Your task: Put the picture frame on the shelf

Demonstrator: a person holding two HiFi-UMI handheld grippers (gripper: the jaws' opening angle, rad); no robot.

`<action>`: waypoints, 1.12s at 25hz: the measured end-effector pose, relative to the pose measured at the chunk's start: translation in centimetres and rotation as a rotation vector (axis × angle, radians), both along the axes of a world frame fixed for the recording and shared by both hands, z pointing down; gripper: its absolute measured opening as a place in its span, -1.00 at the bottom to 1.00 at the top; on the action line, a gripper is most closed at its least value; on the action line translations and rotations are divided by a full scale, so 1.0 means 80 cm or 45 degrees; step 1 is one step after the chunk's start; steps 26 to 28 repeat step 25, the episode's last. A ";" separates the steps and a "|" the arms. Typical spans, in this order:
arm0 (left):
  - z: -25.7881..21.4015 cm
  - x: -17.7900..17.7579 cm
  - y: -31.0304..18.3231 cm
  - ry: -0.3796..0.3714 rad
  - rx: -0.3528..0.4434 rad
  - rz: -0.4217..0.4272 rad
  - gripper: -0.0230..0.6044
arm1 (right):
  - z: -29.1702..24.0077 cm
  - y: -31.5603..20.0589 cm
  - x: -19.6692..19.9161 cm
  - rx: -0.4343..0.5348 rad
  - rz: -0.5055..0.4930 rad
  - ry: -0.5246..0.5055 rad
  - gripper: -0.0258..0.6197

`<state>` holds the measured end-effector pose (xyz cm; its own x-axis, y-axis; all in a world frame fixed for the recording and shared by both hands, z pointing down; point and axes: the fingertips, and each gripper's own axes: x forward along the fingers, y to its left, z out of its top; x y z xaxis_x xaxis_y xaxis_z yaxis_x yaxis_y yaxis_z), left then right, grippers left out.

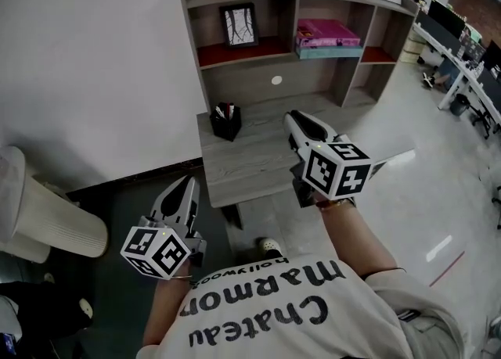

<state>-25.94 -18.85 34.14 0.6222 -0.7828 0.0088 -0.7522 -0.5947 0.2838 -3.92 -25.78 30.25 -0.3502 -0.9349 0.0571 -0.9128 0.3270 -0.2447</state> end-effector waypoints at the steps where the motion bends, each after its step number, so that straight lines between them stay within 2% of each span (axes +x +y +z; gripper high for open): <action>1: 0.001 0.000 0.003 0.000 -0.001 0.003 -0.87 | 0.002 0.004 0.000 -0.007 0.006 0.003 -0.77; 8: -0.007 0.000 0.021 -0.005 0.035 0.027 -0.87 | 0.010 0.028 -0.004 -0.022 0.027 0.029 -0.77; 28: 0.001 -0.002 0.043 0.015 0.026 0.054 -0.87 | 0.044 0.058 -0.006 -0.104 0.044 0.081 -0.77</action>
